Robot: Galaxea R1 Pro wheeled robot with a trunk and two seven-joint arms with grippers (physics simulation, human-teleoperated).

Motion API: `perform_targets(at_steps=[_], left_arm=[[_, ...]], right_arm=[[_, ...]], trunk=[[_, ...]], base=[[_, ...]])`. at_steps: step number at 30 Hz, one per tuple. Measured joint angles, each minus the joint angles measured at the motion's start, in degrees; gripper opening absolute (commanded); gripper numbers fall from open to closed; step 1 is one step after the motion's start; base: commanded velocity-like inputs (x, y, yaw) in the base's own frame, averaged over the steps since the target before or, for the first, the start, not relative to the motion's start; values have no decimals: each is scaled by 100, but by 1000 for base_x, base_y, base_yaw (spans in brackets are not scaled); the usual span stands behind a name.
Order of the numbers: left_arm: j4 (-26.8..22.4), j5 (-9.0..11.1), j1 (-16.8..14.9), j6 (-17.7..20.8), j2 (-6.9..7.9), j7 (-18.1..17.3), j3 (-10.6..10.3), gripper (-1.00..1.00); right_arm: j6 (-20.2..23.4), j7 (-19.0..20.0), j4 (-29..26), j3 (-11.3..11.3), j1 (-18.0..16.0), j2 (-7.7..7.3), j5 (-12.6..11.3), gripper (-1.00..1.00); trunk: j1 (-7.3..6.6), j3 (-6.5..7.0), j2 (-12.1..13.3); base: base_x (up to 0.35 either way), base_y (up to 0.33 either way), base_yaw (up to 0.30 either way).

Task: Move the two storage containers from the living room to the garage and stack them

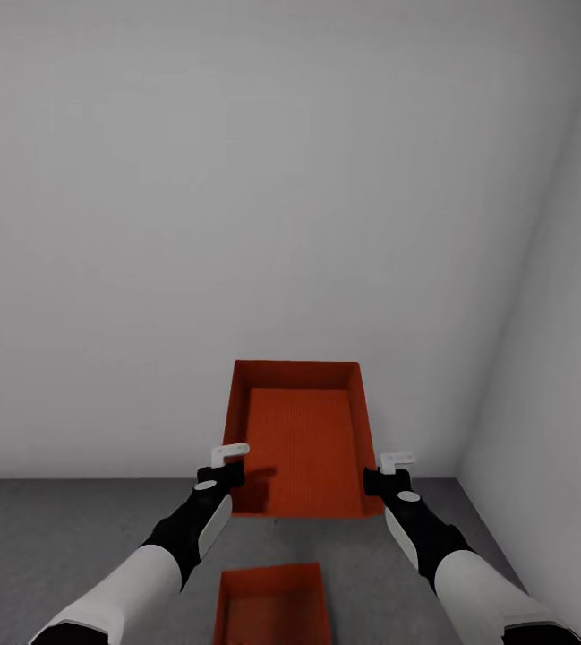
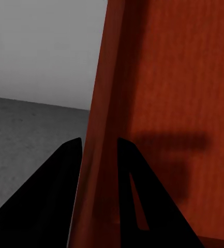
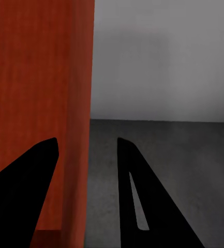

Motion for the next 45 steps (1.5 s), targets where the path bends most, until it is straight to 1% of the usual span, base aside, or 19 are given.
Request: perform_targets(at_steps=[45], left_arm=[[-7, -4, 2, -7, 2, -2, -2, -100]], right_arm=[[-8, -2, -5, -1, 2, 2, 1, -100]], trunk=[[-1, -408, 4]], base=[[0, 0, 0]])
